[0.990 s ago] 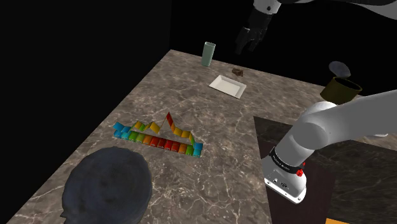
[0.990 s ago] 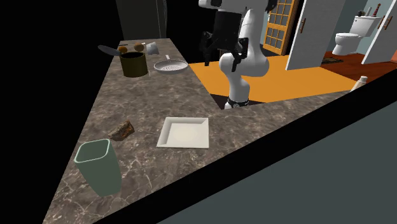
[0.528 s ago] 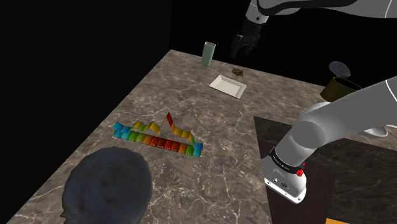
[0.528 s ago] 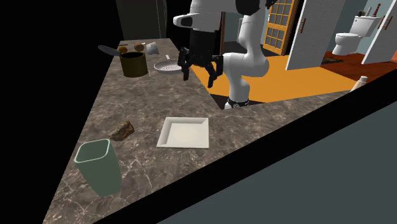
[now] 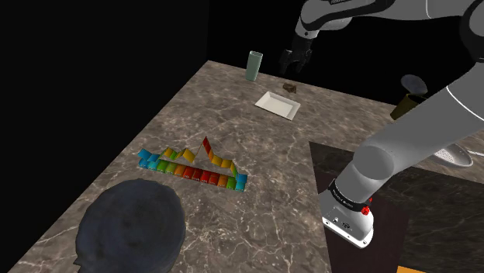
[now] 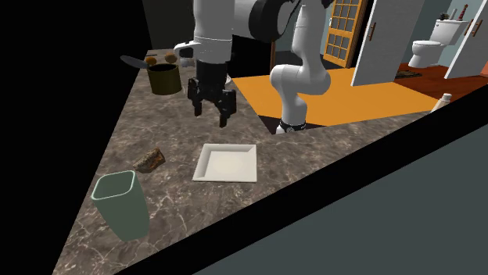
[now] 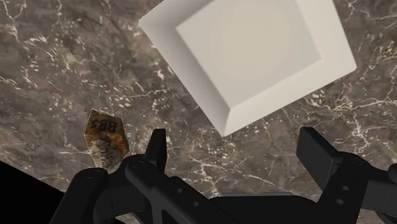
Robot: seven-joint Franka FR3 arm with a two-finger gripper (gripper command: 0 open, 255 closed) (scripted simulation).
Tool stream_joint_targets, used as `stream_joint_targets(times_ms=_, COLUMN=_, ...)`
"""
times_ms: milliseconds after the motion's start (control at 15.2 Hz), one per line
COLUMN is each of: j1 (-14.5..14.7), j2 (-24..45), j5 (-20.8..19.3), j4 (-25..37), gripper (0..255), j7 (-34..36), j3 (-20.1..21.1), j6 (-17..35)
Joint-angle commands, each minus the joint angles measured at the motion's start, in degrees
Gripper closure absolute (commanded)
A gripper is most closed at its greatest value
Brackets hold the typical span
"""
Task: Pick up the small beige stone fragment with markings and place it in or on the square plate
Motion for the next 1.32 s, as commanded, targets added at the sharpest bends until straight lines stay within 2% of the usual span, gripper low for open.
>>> stream_joint_targets(times_ms=0, j1=-0.7, j2=3.9, j5=0.3, j4=1.8, gripper=0, j7=-0.7, j3=-1.3, j6=2.0)
stream_joint_targets(times_ms=528, j1=-3.9, j2=18.7, j5=3.8, j4=10.7, gripper=0, j7=-4.1, j3=-5.6, j6=6.9)
stream_joint_targets(times_ms=990, j1=-8.0, j2=31.7, j5=8.4, j4=20.8, gripper=0, j7=-7.2, j3=-7.5, j6=8.5)
stream_joint_targets(times_ms=1254, j1=-8.3, j2=33.3, j5=9.0, j4=19.9, gripper=0, j7=-7.6, j3=-7.3, j6=11.0)
